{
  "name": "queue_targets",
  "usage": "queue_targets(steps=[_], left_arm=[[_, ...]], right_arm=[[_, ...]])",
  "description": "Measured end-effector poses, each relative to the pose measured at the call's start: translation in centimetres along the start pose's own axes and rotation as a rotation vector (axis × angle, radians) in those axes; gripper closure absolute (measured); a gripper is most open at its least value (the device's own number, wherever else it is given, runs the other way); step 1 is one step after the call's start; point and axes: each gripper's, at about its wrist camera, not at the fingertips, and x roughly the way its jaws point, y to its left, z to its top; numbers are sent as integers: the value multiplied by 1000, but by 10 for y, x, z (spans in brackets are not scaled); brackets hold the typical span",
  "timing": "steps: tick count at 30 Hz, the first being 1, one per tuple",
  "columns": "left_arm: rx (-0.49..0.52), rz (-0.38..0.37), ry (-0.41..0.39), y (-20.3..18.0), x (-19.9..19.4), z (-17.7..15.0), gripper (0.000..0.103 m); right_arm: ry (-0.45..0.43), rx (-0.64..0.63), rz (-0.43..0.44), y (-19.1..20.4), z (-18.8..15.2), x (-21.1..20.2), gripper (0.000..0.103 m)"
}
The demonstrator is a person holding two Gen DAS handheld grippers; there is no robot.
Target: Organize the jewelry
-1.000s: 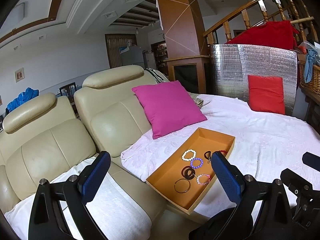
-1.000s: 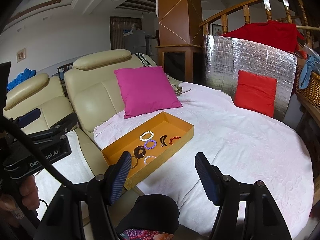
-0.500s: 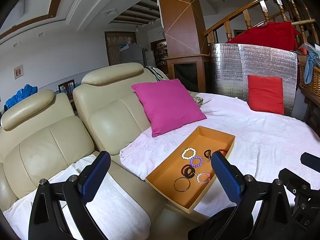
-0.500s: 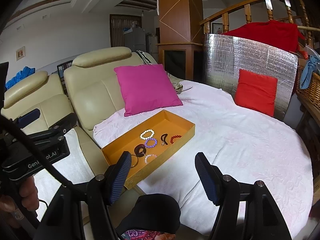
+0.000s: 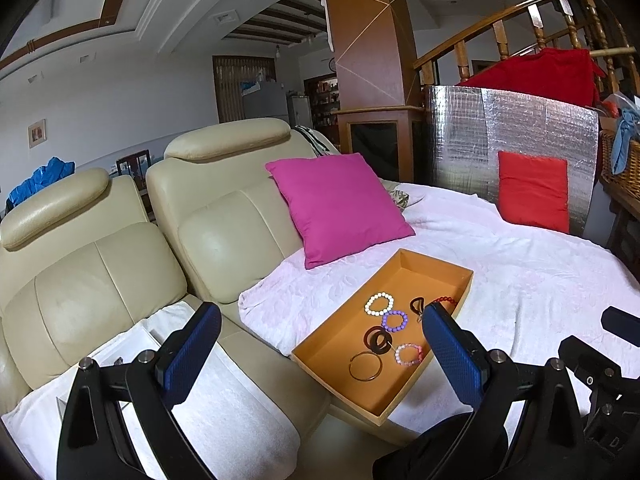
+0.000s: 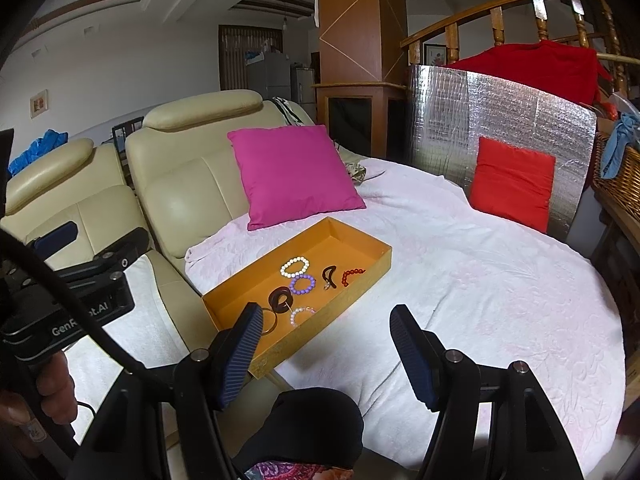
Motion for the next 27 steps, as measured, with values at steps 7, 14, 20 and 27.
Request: queue_targets(steps=[7,14,20,27], left_arm=[[-13,1,2,6,3,0,3],[-31,13,8,15,8,0,3],[-42,29,11,18,13,1,3],[-31,44,20,18,19,2,3]], right_arm=[[4,-6,-4,4,3,3,33],[-2,-22,-8,11,13,8,33],[9,-42,-3,16,17,17,33],[10,-29,6,14,17,24,33]])
